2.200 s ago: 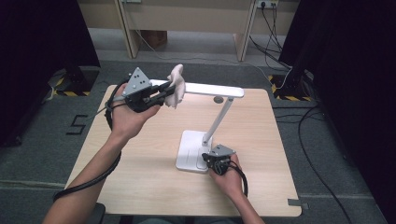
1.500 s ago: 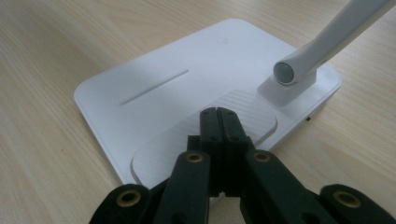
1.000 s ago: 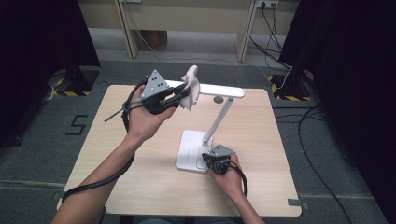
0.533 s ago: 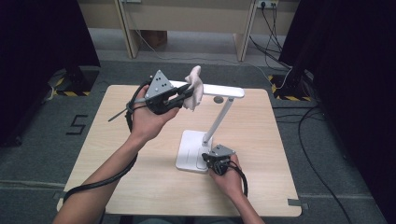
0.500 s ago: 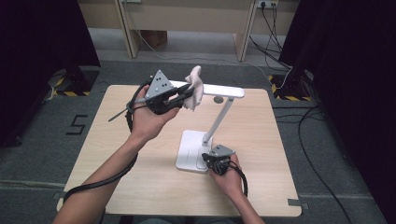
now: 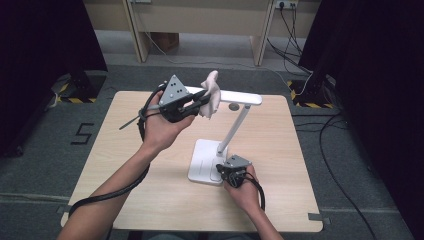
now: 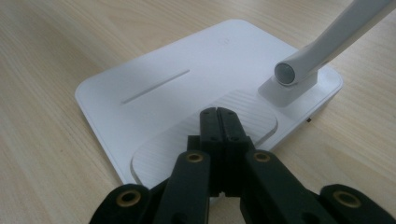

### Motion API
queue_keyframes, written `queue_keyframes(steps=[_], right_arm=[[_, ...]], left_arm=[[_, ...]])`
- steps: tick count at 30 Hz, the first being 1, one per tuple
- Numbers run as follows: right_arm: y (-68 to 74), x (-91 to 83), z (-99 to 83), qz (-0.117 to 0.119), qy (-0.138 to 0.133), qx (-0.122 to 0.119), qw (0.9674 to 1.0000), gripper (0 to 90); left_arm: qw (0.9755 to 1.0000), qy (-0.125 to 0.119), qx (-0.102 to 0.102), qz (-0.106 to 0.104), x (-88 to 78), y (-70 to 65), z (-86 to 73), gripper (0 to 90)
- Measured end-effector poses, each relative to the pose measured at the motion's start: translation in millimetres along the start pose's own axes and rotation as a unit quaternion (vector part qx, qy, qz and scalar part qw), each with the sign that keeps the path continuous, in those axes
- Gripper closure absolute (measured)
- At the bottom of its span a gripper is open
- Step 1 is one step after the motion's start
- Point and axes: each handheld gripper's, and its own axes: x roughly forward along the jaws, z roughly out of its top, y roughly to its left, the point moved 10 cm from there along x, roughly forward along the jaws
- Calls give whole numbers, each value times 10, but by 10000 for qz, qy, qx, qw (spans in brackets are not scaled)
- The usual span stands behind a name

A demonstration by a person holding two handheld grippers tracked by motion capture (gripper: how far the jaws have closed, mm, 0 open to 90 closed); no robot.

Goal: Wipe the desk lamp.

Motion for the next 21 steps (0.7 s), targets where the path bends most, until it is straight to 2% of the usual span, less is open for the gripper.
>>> queue_keyframes(steps=[21], right_arm=[[1,3,2,-3,-9,-16,10000,900]], left_arm=[[10000,-6,56,-62,97,-100,31,799]])
